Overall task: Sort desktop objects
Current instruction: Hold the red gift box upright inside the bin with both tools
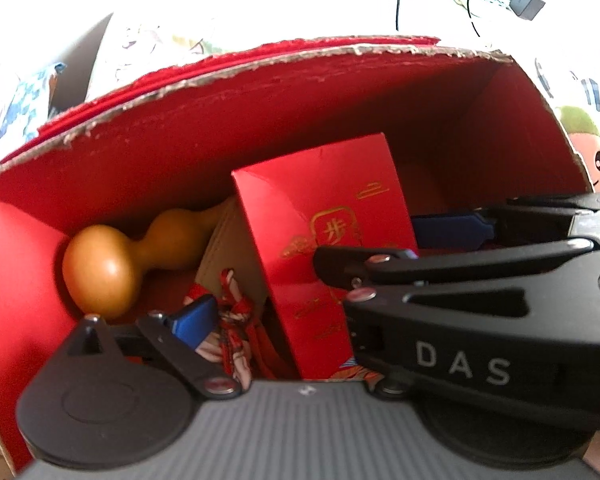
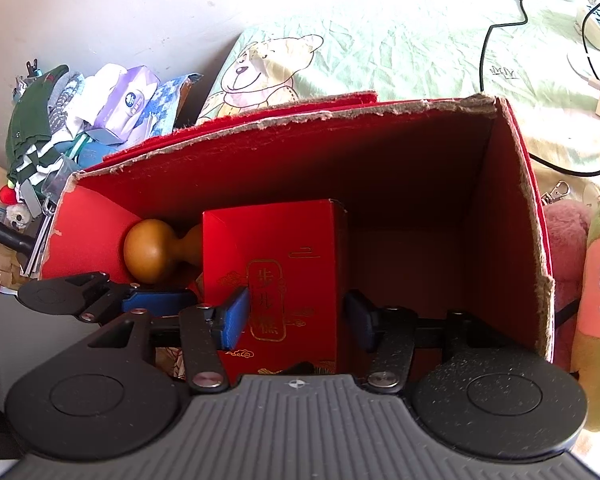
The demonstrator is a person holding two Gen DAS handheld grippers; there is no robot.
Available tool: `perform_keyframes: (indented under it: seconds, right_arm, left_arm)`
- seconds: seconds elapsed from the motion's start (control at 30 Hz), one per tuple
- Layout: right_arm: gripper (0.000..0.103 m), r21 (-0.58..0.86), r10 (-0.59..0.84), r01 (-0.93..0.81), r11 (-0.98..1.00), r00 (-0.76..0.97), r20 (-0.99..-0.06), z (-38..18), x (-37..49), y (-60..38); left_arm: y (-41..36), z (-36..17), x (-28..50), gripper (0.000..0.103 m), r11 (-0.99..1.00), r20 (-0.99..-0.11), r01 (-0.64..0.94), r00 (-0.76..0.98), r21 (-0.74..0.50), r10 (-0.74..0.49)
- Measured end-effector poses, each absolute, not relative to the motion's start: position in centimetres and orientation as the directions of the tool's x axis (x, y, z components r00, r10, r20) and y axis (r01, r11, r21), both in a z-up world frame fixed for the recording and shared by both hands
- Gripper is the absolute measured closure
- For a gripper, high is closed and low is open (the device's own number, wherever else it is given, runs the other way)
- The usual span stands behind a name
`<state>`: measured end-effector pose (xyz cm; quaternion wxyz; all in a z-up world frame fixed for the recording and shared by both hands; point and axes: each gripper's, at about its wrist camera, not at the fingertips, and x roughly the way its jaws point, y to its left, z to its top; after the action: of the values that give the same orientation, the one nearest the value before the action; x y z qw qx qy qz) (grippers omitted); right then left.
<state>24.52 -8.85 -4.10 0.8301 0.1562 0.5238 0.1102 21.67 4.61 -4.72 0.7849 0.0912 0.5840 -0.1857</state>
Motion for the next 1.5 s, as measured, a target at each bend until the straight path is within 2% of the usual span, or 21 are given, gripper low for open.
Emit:
perform_keyframes:
  seconds: [1.5]
  right_arm:
    - [0.042, 0.401, 0.368, -0.015, 0.916, 0.431, -0.824, -4.1, 24.3, -9.0]
  left_arm:
    - [5.0, -5.3, 23.0, 0.003, 0.915, -0.940, 0.399, 0.290, -0.050, -0.178]
